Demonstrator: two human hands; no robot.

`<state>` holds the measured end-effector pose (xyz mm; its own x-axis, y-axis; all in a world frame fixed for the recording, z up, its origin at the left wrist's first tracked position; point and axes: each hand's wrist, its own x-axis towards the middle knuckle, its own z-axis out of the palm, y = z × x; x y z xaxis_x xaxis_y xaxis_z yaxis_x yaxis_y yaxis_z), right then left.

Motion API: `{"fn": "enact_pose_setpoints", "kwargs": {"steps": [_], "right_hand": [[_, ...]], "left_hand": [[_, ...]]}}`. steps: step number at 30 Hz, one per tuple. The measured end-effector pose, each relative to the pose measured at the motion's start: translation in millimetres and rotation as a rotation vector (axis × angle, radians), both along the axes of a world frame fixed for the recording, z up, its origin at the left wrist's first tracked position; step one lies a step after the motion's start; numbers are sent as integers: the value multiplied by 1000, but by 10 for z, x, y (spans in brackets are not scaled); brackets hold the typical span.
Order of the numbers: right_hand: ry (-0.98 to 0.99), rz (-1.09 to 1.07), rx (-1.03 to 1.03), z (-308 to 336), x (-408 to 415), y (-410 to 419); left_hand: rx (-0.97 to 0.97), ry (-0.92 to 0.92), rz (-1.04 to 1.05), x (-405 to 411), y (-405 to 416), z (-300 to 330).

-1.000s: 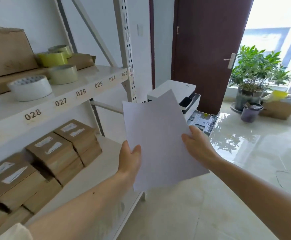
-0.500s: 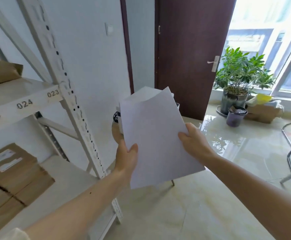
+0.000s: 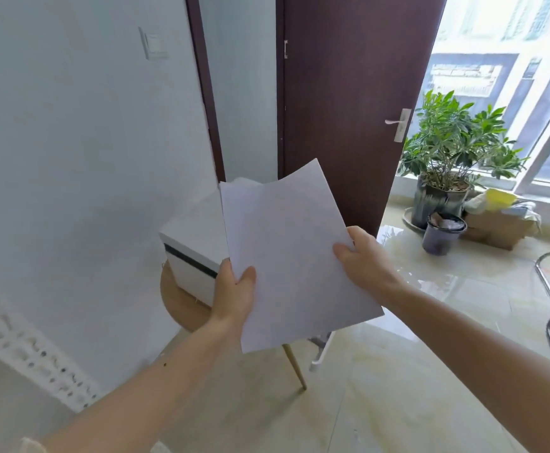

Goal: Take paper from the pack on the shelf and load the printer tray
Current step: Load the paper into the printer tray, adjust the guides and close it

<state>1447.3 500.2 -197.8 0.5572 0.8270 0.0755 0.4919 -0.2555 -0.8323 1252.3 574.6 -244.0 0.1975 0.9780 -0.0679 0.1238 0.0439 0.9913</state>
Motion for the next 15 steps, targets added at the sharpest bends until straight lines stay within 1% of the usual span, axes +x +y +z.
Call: {"fn": "enact_pose_setpoints", "kwargs": {"steps": [8,11,15], "right_hand": [[11,40,-47,-168,1008,697],[4,87,-83,-267,1381,946],[16,187,-122,-373,1899,1276]], "left_hand": [[-46,24,49,956,589,-125],[-67,5,87,1284,728,-210],[-113,-24,188,1737,816,-276]]}}
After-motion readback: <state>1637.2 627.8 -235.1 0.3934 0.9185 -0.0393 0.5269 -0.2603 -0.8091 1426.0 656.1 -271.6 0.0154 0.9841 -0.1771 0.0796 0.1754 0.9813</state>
